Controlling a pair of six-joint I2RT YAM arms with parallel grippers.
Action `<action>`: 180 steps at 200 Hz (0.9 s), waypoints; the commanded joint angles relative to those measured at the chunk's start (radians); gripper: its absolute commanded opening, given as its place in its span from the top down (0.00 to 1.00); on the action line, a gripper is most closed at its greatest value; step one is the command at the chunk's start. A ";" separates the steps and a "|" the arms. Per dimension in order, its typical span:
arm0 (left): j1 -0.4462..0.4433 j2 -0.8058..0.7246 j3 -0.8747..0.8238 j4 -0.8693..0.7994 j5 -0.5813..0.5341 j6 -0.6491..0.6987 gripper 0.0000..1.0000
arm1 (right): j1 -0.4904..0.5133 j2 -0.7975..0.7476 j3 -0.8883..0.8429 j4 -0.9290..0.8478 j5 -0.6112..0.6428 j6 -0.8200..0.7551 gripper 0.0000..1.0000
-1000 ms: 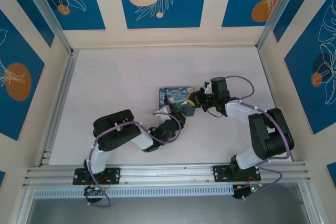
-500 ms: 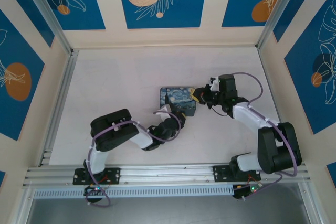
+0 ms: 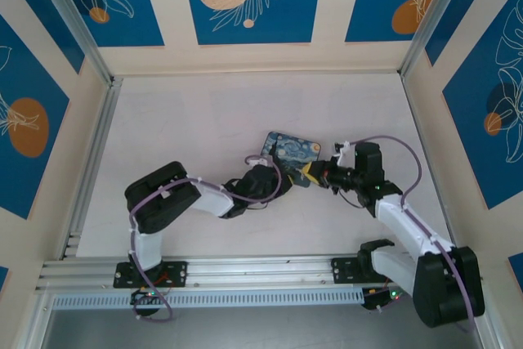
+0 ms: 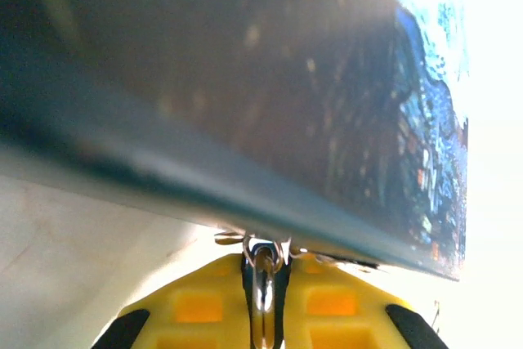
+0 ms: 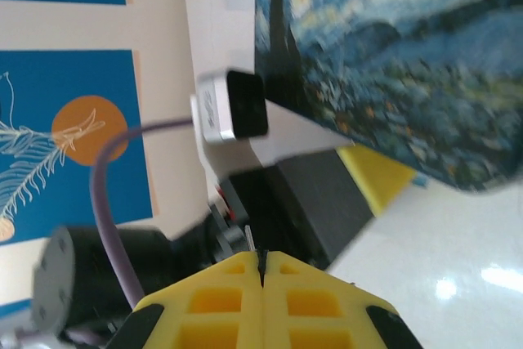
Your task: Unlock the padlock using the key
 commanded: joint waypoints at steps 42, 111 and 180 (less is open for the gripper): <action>0.092 -0.132 0.004 -0.152 0.249 0.103 1.00 | -0.002 -0.150 -0.183 0.062 -0.056 0.054 1.00; 0.142 -0.211 0.013 -0.160 0.354 0.133 1.00 | 0.030 -0.014 -0.209 0.270 -0.005 0.086 1.00; 0.151 -0.201 -0.022 -0.006 0.374 0.025 1.00 | 0.072 0.048 -0.185 0.362 0.078 0.145 1.00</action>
